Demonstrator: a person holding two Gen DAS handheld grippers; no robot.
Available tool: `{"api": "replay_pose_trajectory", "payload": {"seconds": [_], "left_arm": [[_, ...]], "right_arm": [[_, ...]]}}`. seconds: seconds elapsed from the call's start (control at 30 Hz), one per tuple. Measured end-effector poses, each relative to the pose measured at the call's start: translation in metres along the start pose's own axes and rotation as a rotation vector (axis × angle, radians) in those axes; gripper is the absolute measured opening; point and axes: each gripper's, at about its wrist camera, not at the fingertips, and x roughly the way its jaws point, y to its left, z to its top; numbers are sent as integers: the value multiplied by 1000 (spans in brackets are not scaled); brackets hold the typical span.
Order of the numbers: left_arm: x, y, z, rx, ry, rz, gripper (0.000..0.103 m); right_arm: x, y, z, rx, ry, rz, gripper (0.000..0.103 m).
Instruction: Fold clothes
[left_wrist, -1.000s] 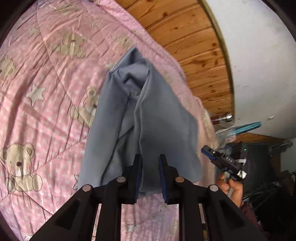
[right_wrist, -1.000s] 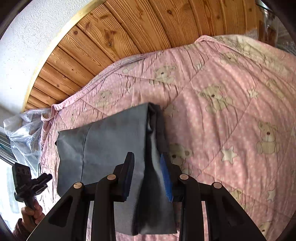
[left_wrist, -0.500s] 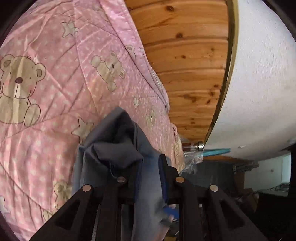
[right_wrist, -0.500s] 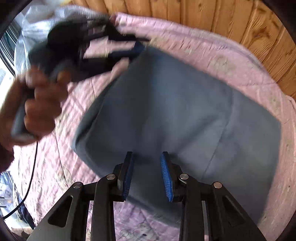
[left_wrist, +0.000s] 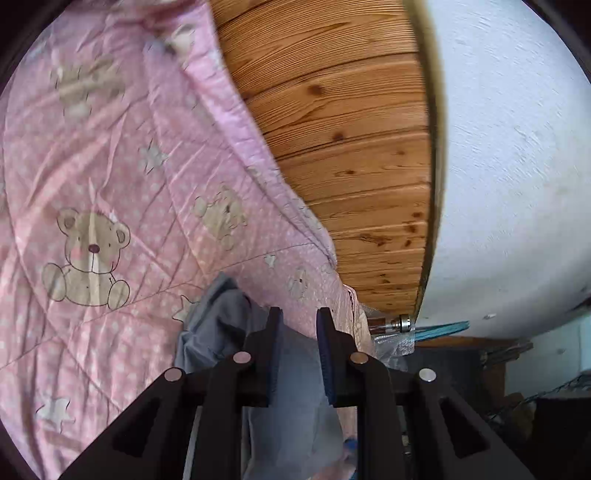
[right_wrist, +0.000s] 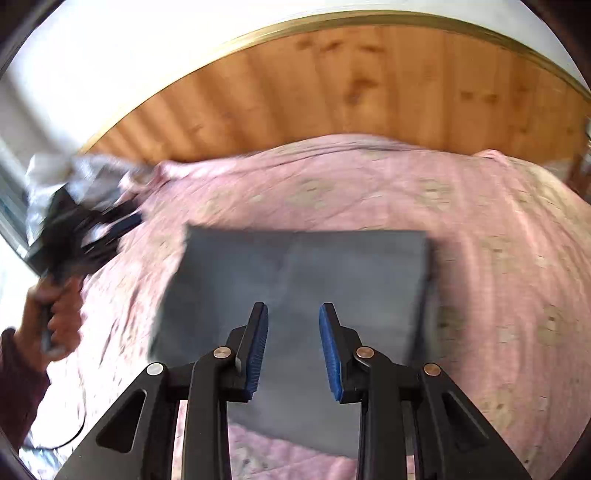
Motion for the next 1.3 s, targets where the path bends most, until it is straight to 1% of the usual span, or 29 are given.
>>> {"api": "replay_pose_trajectory", "payload": {"seconds": [0.03, 0.07, 0.13, 0.17, 0.2, 0.23, 0.27, 0.3, 0.33, 0.37, 0.4, 0.47, 0.53, 0.57, 0.63, 0.73, 0.8, 0.87, 0.93, 0.97, 1.0, 1.03, 1.07, 1.1, 1.13, 1.2, 1.27, 1.3], "left_arm": [[-2, -16, -9, 43, 24, -20, 21], [3, -29, -20, 76, 75, -38, 22], [24, -42, -48, 119, 199, -45, 23], [34, -43, -62, 137, 248, -22, 23], [44, -39, -75, 155, 281, 28, 23], [49, -30, -84, 155, 299, 83, 23], [49, -14, -89, 134, 297, 141, 22], [49, 1, -94, 114, 295, 199, 22], [46, 10, -98, 103, 293, 227, 22], [40, 9, -102, 106, 291, 216, 22], [34, 9, -105, 108, 289, 206, 22], [21, 8, -112, 113, 284, 185, 22], [9, 7, -118, 118, 280, 164, 23], [2, 7, -122, 120, 277, 154, 23], [-8, 6, -129, 133, 278, 146, 23], [-16, 5, -142, 211, 285, 218, 23], [-23, 4, -147, 272, 275, 267, 23], [-26, 2, -147, 318, 274, 282, 23], [-15, 0, -146, 371, 304, 275, 23], [-5, -2, -146, 415, 325, 292, 23], [3, -1, -144, 461, 337, 331, 23], [6, 7, -139, 478, 333, 383, 23], [6, 17, -132, 459, 328, 416, 23], [5, 27, -125, 439, 322, 450, 13], [5, 37, -117, 419, 316, 483, 4], [-2, 46, -110, 408, 303, 511, 4], [-5, 44, -109, 438, 306, 564, 4], [-7, 43, -108, 441, 307, 586, 4]], "right_arm": [[7, -27, 3, 48, 15, -47, 30], [14, -52, 6, 89, 31, -88, 29], [38, -73, 9, 68, 82, -55, 28], [51, -78, 7, 37, 119, -43, 28], [66, -82, 2, 7, 179, -53, 28], [78, -86, -5, -5, 243, -84, 28], [80, -92, -9, 3, 263, -105, 26], [70, -93, -10, 20, 230, -110, 26], [56, -91, -12, 31, 208, -142, 27], [39, -86, -15, 35, 171, -163, 28], [18, -78, -18, 46, 123, -145, 29], [-21, -62, -29, 67, 44, -58, 29], [-48, -40, -46, 35, 3, 11, 31], [-50, -31, -54, 13, -4, 13, 34], [-38, -28, -71, -10, 22, -41, 36], [-23, -46, -88, -4, 55, -144, 36], [-23, -45, -99, -71, 62, -176, 37], [-14, -31, -104, -174, 67, -168, 37], [-4, -15, -108, -291, 69, -164, 32], [6, -14, -108, -328, 80, -173, 30], [18, -18, -108, -351, 115, -187, 30], [30, -29, -110, -356, 160, -219, 29], [32, -40, -111, -341, 167, -221, 37], [30, -50, -109, -318, 165, -217, 42], [29, -54, -107, -318, 174, -231, 43], [28, -58, -106, -342, 186, -258, 43], [27, -63, -102, -318, 213, -268, 42], [27, -65, -100, -305, 227, -273, 38]]}}
